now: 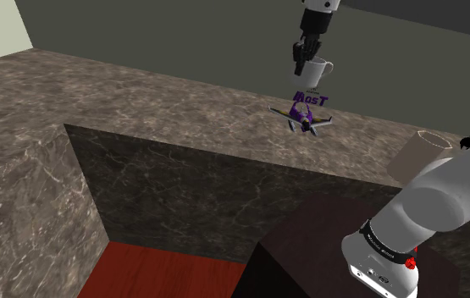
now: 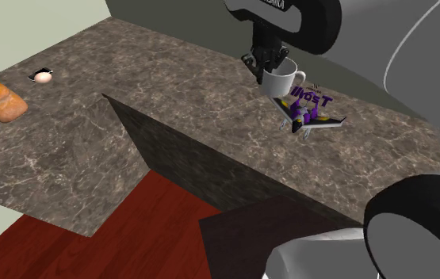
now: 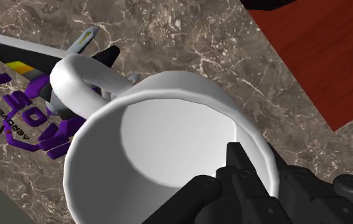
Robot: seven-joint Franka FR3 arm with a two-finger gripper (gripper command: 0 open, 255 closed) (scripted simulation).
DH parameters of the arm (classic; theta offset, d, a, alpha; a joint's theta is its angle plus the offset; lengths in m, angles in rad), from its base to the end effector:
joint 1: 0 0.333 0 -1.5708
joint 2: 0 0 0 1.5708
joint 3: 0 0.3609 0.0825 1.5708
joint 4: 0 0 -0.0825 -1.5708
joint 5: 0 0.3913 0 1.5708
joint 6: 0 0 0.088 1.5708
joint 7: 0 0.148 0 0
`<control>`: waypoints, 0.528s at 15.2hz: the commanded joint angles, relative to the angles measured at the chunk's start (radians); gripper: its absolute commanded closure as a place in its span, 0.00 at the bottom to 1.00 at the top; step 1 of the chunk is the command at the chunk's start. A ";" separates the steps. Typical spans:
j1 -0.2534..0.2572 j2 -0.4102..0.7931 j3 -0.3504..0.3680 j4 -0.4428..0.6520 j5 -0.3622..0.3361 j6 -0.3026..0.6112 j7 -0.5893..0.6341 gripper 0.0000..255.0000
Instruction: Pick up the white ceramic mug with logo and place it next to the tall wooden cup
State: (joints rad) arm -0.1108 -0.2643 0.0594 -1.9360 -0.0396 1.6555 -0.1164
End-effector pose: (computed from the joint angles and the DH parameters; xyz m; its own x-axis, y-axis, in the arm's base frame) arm 0.4679 -0.0265 0.5961 0.9976 0.0658 -0.0230 0.0670 -0.9964 0.0526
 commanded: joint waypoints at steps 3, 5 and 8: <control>-0.029 -0.113 -0.054 -0.117 -0.014 0.007 -0.081 1.00; -0.044 -0.162 -0.081 -0.160 -0.026 0.004 -0.119 1.00; -0.067 -0.231 -0.124 -0.217 -0.048 -0.004 -0.178 1.00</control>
State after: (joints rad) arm -0.1686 -0.4712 -0.0479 -2.1358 -0.0791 1.6576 -0.2705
